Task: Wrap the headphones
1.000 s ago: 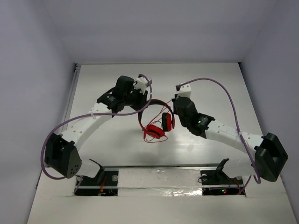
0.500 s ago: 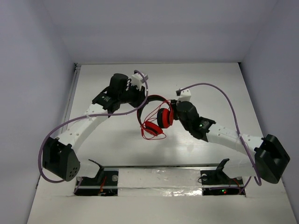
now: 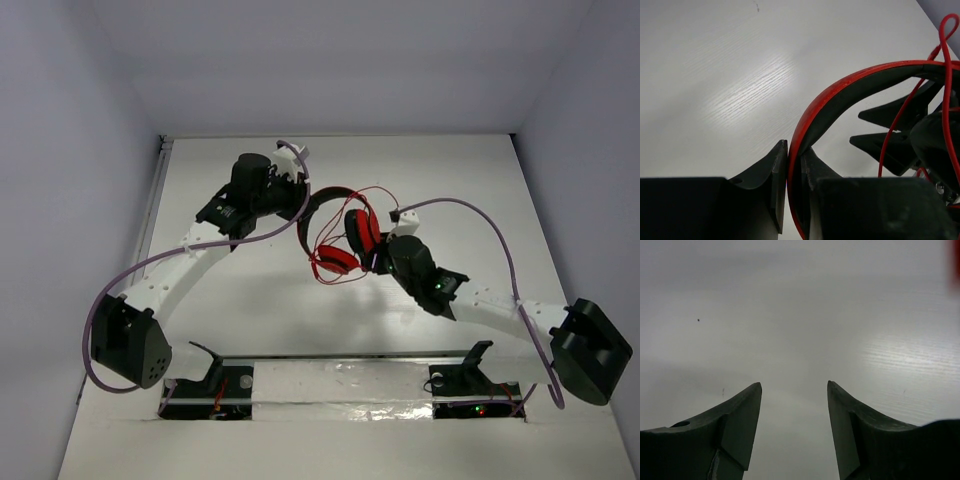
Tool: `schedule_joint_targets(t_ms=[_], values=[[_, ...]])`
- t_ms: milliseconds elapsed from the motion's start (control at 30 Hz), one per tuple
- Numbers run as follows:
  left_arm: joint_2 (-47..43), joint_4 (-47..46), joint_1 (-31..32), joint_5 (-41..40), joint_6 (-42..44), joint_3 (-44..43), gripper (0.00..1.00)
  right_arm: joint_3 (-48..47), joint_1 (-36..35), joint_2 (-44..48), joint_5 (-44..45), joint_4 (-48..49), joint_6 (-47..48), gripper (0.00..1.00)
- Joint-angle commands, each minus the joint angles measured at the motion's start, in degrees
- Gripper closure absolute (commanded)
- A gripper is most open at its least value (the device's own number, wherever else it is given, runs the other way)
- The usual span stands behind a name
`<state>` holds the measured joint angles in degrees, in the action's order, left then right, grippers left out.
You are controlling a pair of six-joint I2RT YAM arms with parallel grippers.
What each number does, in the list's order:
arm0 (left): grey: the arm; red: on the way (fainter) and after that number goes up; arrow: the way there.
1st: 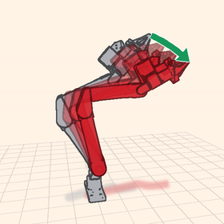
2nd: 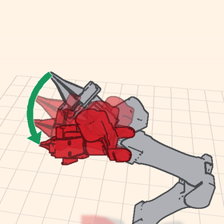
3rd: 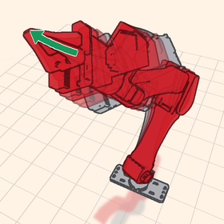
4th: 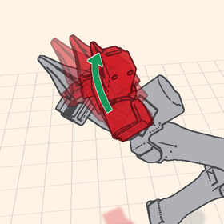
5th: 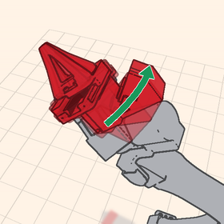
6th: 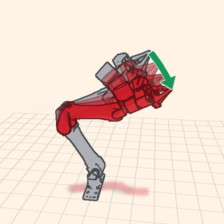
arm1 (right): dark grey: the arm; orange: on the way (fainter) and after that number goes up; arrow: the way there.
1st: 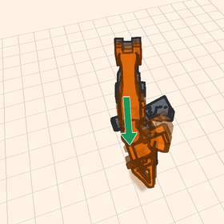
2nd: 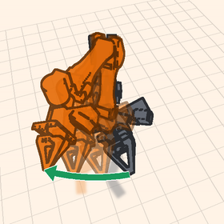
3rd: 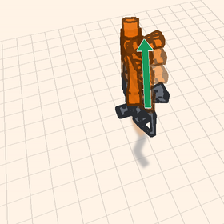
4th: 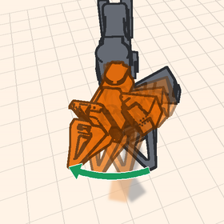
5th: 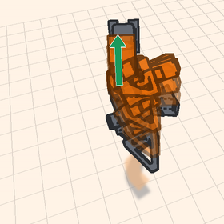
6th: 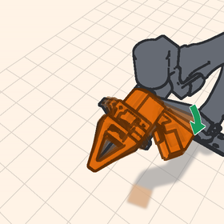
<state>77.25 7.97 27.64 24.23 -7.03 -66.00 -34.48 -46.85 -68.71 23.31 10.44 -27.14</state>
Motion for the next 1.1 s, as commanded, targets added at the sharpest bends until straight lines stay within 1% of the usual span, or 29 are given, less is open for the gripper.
schedule_joint_targets(t_ms=[0,133,300,467,500,600,667,767,800,900,933,1000,1067], values=[[-0.7,-5.9,-0.2,-2.3,-4.5,-1.4,1.00,2.2,-0.2,1.8,-3.0,4.1,-5.2,0.39],[0.5,-5.2,-0.2,-5.2,-5.0,-2.5,1.00,4.8,-0.2,3.4,-3.9,2.8,-7.8,0.39],[2.6,-4.9,-0.2,-8.4,-6.2,-3.9,1.00,5.8,-0.2,8.8,-3.9,-0.8,-10.3,0.39],[4.8,-2.3,-0.2,-8.8,-6.1,-6.4,1.00,7.1,-0.2,12.5,-4.1,-2.8,-10.5,0.40],[5.6,-1.7,-0.2,-9.5,-6.0,-6.8,1.00,7.1,-0.2,12.5,-4.0,-3.1,-10.3,0.41],[6.4,0.6,-0.2,-11.3,-5.5,-7.5,1.00,6.4,-0.2,13.1,-3.5,-5.3,-10.0,0.47],[6.5,1.3,-0.2,-12.5,-5.3,-7.5,1.00,5.7,-0.2,14.1,-3.8,-6.8,-10.0,0.59],[6.8,1.4,-0.2,-13.9,-5.0,-8.0,1.00,4.3,-0.2,16.0,-3.4,-10.3,-10.4,0.68],[7.4,1.4,-0.2,-14.3,-5.0,-8.3,1.00,3.9,-0.2,16.3,-3.0,-13.7,-11.0,0.71],[8.9,1.0,-0.2,-15.0,-5.5,-9.7,1.00,2.8,-0.2,18.4,2.3,-18.7,-14.3,0.77],[9.4,0.6,-0.2,-15.2,-5.8,-10.8,1.00,2.7,-0.2,19.0,5.6,-19.7,-15.2,0.81],[11.2,0.4,-0.7,-15.9,-6.2,-12.0,1.00,2.5,-0.2,20.6,8.7,-22.5,-18.7,0.88],[12.5,-0.3,-0.7,-16.5,-6.6,-13.3,1.00,2.0,-0.2,22.0,13.1,-23.9,-20.2,0.93]])
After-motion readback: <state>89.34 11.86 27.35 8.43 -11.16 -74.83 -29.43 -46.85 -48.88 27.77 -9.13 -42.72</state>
